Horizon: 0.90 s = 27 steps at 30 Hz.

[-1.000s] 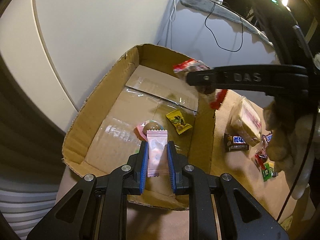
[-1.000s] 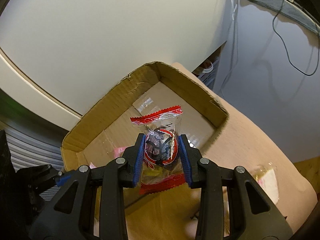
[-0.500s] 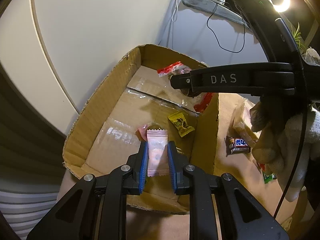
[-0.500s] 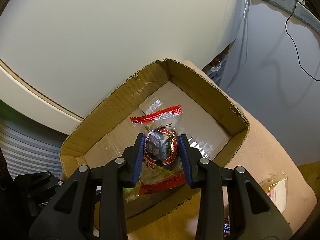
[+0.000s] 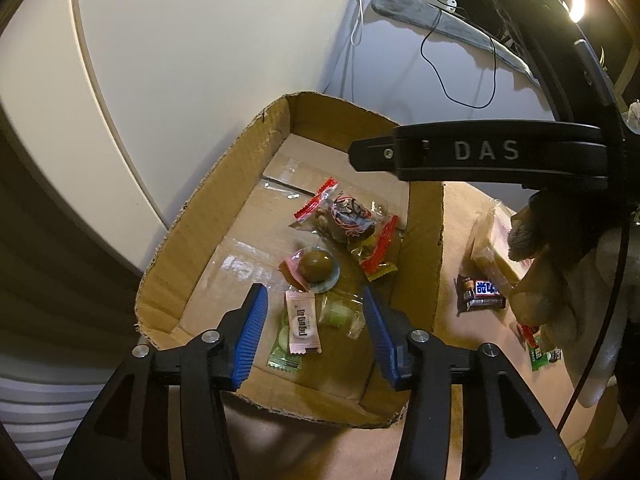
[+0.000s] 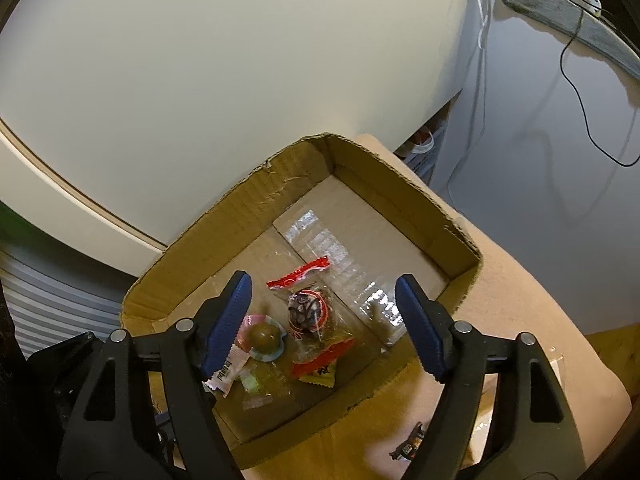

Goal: Organize snacks
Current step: 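Move both open tools back over the remaining snacks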

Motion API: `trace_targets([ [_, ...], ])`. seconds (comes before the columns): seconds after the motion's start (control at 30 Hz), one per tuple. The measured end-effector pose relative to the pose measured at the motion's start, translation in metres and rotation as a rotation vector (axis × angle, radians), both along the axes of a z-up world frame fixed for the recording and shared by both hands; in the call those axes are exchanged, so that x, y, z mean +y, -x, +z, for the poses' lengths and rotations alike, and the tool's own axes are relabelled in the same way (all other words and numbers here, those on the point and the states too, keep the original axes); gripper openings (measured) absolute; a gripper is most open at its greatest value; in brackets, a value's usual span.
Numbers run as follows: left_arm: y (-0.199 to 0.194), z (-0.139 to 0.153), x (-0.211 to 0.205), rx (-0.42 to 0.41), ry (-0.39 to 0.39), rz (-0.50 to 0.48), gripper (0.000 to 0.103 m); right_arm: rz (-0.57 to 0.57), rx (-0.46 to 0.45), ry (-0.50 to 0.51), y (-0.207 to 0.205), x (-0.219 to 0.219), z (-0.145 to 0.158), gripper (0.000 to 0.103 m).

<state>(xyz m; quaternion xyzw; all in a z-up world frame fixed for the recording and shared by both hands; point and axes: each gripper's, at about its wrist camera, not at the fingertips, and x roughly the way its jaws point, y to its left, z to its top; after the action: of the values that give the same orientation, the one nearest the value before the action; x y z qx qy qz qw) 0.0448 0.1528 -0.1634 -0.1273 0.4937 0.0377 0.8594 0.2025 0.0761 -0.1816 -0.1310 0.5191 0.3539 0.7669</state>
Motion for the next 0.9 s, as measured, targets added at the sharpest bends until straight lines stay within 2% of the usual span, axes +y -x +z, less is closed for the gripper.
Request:
trace_targets([
  [0.2, 0.0, 0.009, -0.008, -0.016, 0.003, -0.01, 0.049, -0.024, -0.012, -0.016, -0.001, -0.019, 0.013, 0.082],
  [0.37, 0.0, 0.016, -0.023, -0.031, 0.018, -0.037, 0.05, -0.06, -0.027, -0.035, -0.002, -0.054, 0.027, 0.082],
  [0.63, -0.008, 0.018, -0.063, -0.039, 0.042, -0.142, 0.05, -0.216, -0.031, -0.05, -0.002, -0.16, 0.046, 0.082],
  [0.9, -0.015, 0.008, -0.117, -0.009, 0.062, -0.279, 0.049, -0.41, -0.01, -0.004, 0.026, -0.272, 0.032, 0.082],
])
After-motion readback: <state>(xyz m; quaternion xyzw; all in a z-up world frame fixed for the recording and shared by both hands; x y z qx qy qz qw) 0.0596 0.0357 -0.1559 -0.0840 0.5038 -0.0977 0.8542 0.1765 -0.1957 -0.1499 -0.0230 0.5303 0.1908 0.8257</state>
